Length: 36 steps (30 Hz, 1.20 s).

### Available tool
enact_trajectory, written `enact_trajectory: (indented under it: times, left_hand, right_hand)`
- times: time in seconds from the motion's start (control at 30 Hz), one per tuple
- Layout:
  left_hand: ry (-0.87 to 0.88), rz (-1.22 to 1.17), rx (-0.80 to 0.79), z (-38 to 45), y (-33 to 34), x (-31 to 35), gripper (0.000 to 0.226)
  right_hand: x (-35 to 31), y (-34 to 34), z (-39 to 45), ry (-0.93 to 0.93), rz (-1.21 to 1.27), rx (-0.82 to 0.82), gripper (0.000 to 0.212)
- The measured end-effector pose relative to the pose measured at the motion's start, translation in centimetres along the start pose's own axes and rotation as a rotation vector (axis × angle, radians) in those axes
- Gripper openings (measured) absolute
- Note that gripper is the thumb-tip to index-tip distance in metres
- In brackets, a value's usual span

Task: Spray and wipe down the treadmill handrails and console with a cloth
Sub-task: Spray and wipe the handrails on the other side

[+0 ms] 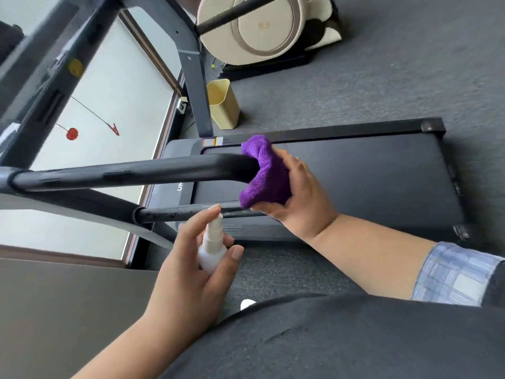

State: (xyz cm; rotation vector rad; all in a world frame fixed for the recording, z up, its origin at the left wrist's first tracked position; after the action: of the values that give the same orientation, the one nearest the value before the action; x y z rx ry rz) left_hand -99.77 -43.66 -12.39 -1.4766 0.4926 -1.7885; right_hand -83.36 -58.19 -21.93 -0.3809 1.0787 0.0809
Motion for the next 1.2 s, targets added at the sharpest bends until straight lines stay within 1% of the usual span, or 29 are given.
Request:
enact_trajectory:
  times: [0.1, 0.13, 0.2, 0.27, 0.37, 0.47, 0.53, 0.63, 0.7, 0.83, 0.87, 0.93, 1.03, 1.13, 1.2]
  left_hand:
    - [0.025, 0.015, -0.004, -0.1, 0.1, 0.8, 0.059]
    - [0.028, 0.031, -0.002, -0.2, 0.1, 0.9, 0.059]
    - [0.024, 0.055, 0.007, -0.7, 0.2, 1.1, 0.059]
    - [0.012, 0.056, 0.014, -1.3, 0.4, 1.0, 0.061]
    - [-0.021, 0.037, 0.012, -1.6, 0.7, 0.9, 0.062]
    - [-0.009, 0.022, 0.003, -1.3, 1.1, 1.0, 0.062]
    - [0.0, 0.031, 0.001, -0.9, 1.5, 1.2, 0.062]
    - [0.001, 0.026, -0.016, -0.6, 1.8, 1.6, 0.061]
    - [-0.006, 0.024, -0.011, -0.6, 1.7, 1.7, 0.059]
    - [-0.026, 0.017, 0.022, -0.6, 1.2, 2.0, 0.057]
    - [-0.027, 0.017, 0.027, -0.7, 1.1, 2.1, 0.056]
    - [-0.019, 0.019, 0.042, -1.0, 0.9, 2.3, 0.057]
    - [-0.013, 0.011, 0.049, -1.4, 0.9, 2.4, 0.057]
    - [-0.017, 0.009, 0.055, -1.9, 0.9, 1.8, 0.056]
    - [-0.008, 0.004, 0.044, -2.3, 0.7, 1.4, 0.057]
  right_hand:
    - [1.0, -0.7, -2.2, 0.123, 0.056, -0.051, 0.081]
    - [1.2, -0.7, -2.8, 0.149, 0.06, -0.046, 0.081]
    - [1.2, -0.5, -3.0, 0.162, 0.028, -0.005, 0.091]
    - [-0.1, -0.3, -1.8, 0.106, -0.067, 0.008, 0.093]
    - [-2.8, -0.4, 0.9, -0.055, -0.188, -0.022, 0.09]
    - [-3.9, -0.6, 2.4, -0.102, -0.162, -0.053, 0.085]
    - [-3.1, -0.9, 2.2, -0.07, -0.092, -0.076, 0.089]
    - [-1.2, -0.8, 0.6, 0.054, -0.015, -0.098, 0.101]
    - [-0.3, -0.6, -0.1, 0.117, 0.02, -0.094, 0.099]
    - [0.7, -0.3, -0.4, 0.163, 0.058, -0.12, 0.101]
    - [0.9, -0.4, -0.9, 0.19, 0.07, -0.103, 0.1]
    - [1.6, -0.3, -2.5, 0.255, 0.101, -0.064, 0.09]
    - [1.9, 0.2, -3.9, 0.337, 0.164, -0.024, 0.092]
    - [0.9, 0.4, -3.4, 0.317, 0.136, 0.025, 0.09]
    - [-0.8, 0.1, -2.4, 0.233, 0.086, 0.03, 0.091]
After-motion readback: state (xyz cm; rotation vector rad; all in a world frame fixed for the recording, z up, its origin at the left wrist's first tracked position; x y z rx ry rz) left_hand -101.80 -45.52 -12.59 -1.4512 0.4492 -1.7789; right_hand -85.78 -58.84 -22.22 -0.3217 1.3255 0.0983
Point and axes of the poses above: each hand's wrist, its own z-axis towards the middle knuckle, its own y-axis out of the palm, x = y × z, the point moved 2 cm from there along z, towards the middle knuckle, and after that the axes turned 2 degrees about z, right-handed, at the moved point
